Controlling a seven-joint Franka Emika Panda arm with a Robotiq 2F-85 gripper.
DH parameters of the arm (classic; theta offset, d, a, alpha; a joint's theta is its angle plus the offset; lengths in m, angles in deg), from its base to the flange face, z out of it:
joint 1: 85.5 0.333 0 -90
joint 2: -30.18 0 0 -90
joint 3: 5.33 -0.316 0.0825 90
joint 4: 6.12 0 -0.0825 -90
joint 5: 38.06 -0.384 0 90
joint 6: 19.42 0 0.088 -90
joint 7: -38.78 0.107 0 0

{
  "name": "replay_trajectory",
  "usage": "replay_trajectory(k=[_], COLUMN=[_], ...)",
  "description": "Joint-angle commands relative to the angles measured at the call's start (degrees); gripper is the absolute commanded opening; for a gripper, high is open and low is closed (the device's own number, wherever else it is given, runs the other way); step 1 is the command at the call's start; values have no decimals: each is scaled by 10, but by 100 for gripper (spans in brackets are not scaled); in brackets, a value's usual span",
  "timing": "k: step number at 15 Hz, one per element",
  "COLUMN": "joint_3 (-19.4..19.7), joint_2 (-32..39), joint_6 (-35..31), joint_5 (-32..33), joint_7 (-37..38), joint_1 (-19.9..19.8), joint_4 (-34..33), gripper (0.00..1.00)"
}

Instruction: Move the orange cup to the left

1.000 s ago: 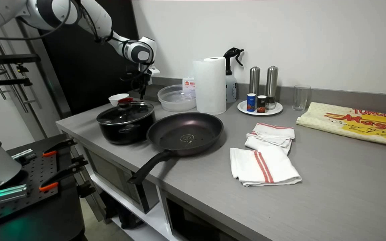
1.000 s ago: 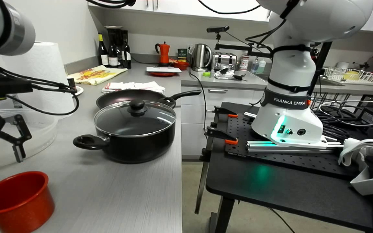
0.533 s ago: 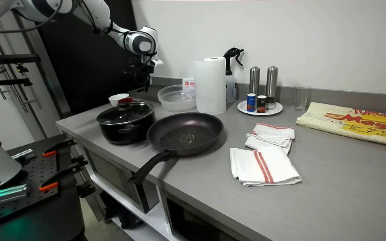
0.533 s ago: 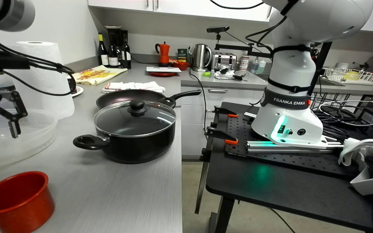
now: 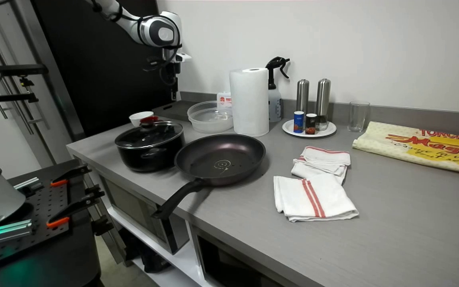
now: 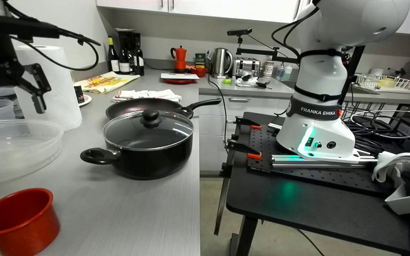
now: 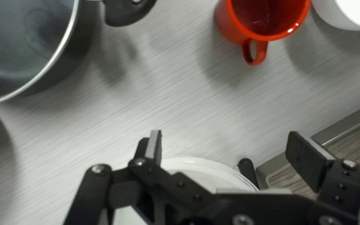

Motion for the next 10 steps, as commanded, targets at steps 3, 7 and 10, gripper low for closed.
replay_trajectory(k=[3,7,10], joint_3=[-2,-5,-6], joint_2=[-159,-251,-314], joint_6=[-13,-47,-94], joint_5=[67,107,121], joint_7=[-104,-173,-216], joint_1=[-25,-57,-86], joint_4=[192,306,396], gripper=[100,100,100])
